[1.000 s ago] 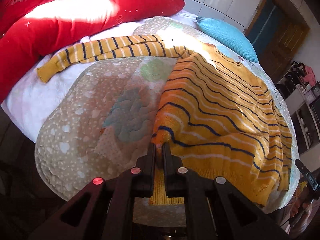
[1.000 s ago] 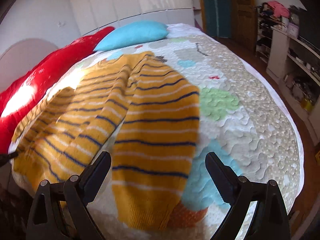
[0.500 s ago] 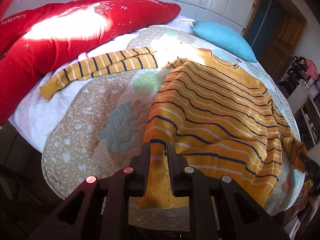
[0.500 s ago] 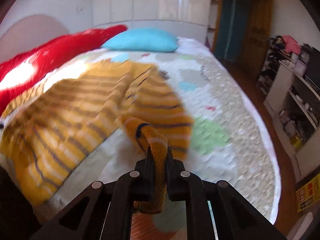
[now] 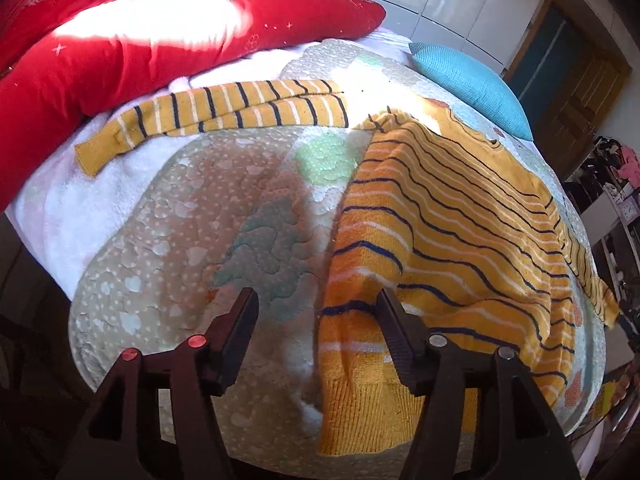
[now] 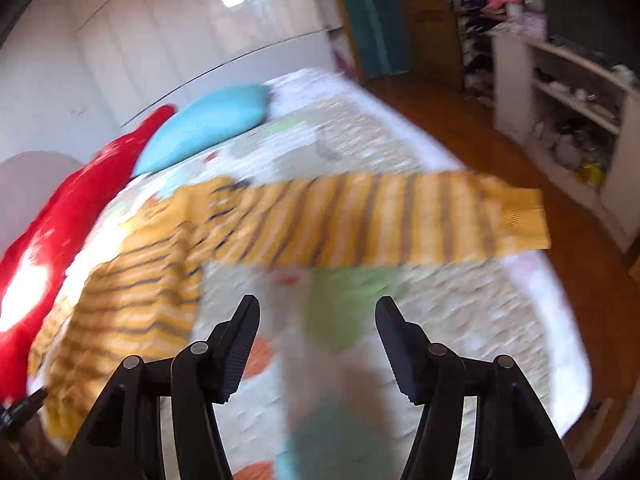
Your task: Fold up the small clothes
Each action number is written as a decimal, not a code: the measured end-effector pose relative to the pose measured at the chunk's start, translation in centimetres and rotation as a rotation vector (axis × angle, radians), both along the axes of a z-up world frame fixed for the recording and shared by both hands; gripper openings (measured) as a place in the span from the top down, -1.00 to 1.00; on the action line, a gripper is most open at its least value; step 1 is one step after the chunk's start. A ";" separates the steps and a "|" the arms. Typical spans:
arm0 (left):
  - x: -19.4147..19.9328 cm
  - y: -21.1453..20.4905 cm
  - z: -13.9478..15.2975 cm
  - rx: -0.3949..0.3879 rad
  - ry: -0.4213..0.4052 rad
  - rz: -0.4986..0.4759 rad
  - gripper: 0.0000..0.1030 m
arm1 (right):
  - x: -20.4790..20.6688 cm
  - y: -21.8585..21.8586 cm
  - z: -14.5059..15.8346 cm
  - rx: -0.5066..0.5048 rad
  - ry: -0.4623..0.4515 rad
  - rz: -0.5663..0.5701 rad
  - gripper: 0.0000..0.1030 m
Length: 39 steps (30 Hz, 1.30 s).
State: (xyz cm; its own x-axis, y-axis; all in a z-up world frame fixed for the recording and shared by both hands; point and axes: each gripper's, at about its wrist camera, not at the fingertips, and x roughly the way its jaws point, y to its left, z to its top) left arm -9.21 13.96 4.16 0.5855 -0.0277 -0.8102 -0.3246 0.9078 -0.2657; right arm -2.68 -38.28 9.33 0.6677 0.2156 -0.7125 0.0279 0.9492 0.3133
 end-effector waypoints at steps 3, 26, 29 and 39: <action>0.7 -0.7 -1.2 -0.059 0.000 -0.040 -0.30 | -1.6 5.9 -3.2 0.169 0.094 0.196 -0.28; -4.3 -5.6 -0.7 -0.045 0.070 -0.111 0.81 | -8.2 11.9 -6.6 0.283 0.177 0.364 0.75; -5.2 -5.2 0.1 -0.047 0.041 -0.115 0.69 | -8.6 8.4 -6.0 0.303 0.138 0.291 0.61; -4.9 -5.8 5.4 0.060 -0.122 -0.081 -0.15 | -0.4 -10.5 -6.4 0.303 0.042 -0.314 0.13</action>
State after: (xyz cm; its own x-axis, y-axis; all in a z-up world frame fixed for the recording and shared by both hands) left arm -14.08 8.19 9.58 0.6777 -0.0319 -0.7346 -0.2187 0.9451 -0.2428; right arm -3.12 -48.74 2.90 0.7063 0.2099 -0.6761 0.3194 0.7578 0.5689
